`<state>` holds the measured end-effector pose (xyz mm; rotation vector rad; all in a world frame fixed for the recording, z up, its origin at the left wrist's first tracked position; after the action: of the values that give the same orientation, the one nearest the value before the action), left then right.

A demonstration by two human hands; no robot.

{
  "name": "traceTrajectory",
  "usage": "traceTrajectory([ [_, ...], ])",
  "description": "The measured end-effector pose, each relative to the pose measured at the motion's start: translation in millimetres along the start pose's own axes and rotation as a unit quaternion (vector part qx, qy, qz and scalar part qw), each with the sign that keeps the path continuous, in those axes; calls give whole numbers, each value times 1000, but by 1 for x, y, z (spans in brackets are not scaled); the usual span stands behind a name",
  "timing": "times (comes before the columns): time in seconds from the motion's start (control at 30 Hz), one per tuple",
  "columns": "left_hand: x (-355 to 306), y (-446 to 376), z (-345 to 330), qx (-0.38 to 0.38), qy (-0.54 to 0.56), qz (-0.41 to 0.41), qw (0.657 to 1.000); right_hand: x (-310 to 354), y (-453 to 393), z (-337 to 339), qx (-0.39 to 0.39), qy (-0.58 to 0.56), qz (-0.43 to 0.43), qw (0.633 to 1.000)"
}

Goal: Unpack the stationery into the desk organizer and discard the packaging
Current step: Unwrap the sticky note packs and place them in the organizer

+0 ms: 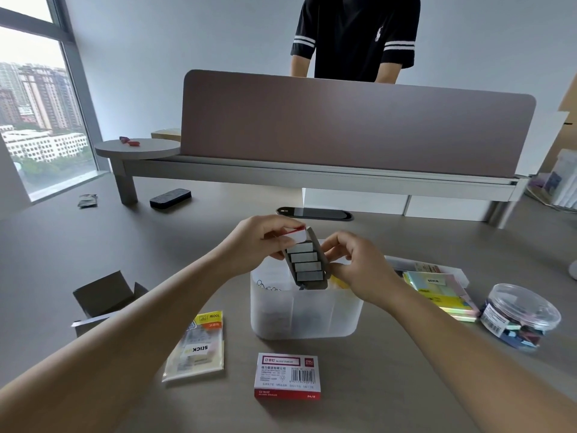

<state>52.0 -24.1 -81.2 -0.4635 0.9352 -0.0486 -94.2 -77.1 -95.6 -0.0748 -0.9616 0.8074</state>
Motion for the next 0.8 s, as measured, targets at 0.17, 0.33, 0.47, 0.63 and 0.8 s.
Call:
traceTrajectory([
  [0.17,-5,1,-2,-6,-6,-26,1000,-2,1,1,0,10,8,1000],
  [0.33,-9,1,1,-23,30,-39,999,-2,1,1,-22,2,12,1000],
  [0.47,-11,0,2,-29,32,-46,998,0,1,2,-34,-3,16,999],
  [0.63,-11,0,5,-43,51,-47,997,7,1,8,-57,-13,31,998],
  [0.8,-16,1,7,-50,54,-58,996,6,1,9,-81,-32,37,996],
])
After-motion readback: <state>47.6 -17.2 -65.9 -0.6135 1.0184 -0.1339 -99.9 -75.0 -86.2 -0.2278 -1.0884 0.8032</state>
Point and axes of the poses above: each hand's wrist, its own y-axis away from the middle knuckle, its own z-axis out of the back of the hand, x = y × z, the point moved 4 cm from there along -y, towards the middle knuckle, and after that the axes turned 7 degrees about -x, right-handed, at the moved point
